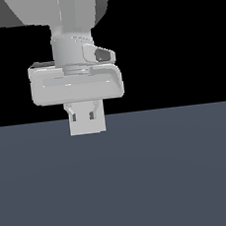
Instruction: Plug the charger into the wall socket.
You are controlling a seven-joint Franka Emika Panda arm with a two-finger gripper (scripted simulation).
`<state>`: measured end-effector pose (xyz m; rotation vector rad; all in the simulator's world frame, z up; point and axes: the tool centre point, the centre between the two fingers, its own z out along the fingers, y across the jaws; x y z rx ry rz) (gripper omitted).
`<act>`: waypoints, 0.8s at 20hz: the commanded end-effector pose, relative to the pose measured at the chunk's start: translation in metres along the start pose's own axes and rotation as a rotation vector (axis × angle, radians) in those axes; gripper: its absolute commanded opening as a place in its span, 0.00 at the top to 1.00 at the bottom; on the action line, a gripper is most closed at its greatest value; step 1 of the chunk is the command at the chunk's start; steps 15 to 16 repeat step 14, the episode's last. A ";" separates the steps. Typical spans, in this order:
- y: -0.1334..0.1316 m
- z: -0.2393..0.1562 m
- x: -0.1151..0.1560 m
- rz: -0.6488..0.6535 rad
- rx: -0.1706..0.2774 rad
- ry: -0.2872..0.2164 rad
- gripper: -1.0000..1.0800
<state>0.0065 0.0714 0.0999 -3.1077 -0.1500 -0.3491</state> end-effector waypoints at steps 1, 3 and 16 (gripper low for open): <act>0.000 0.002 0.008 0.000 0.000 0.000 1.00; 0.000 0.003 0.016 0.000 0.000 0.000 1.00; 0.000 0.008 0.035 0.000 0.000 0.000 1.00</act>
